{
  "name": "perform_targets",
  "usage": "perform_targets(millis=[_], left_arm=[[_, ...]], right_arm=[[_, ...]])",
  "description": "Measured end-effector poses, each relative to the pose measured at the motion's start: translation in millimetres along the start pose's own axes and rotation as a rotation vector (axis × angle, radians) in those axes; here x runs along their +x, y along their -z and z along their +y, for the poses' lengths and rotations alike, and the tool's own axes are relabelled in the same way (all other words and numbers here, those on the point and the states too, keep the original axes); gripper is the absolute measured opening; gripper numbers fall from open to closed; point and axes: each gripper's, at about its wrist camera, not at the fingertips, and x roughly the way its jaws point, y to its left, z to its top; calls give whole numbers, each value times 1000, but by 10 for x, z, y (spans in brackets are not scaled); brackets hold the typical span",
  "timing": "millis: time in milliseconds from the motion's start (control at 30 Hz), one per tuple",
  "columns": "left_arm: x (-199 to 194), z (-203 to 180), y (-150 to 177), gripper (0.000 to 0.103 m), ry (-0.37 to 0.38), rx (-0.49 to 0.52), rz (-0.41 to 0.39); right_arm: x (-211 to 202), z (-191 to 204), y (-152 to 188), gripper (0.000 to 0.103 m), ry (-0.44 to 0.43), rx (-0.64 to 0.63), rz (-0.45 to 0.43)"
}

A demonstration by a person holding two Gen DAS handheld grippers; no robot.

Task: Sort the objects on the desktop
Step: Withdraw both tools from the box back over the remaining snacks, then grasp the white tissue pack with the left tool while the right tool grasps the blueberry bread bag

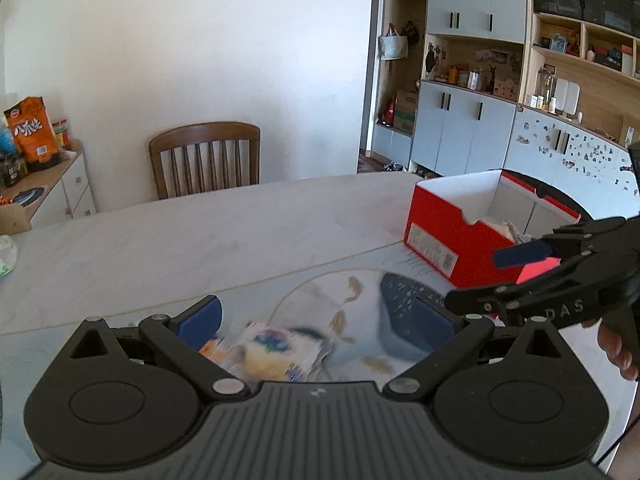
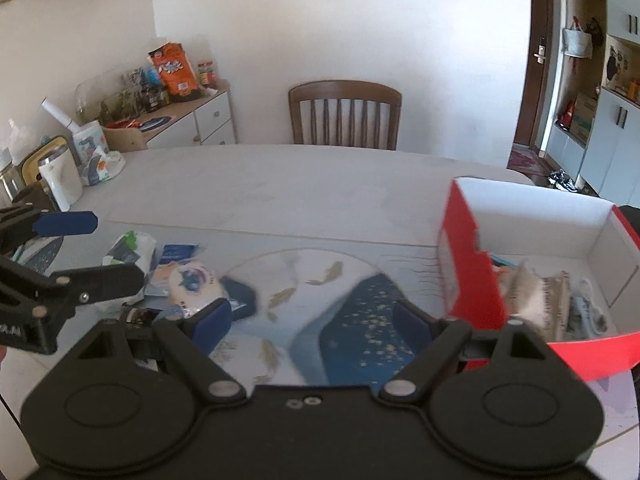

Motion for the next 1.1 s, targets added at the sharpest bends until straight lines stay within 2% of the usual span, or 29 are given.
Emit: perform_targets(millis=[167, 467, 733, 1100], left_arm=[[-36, 197, 138, 101, -16, -5, 10], [42, 641, 235, 101, -108, -39, 51], [250, 1152, 265, 101, -190, -177, 129], [640, 1412, 441, 101, -229, -253, 238]], right_arm=[[155, 168, -30, 87, -8, -7, 15], [470, 488, -123, 87, -38, -60, 39], [772, 699, -120, 87, -75, -94, 67], [1171, 909, -89, 87, -111, -171, 113]])
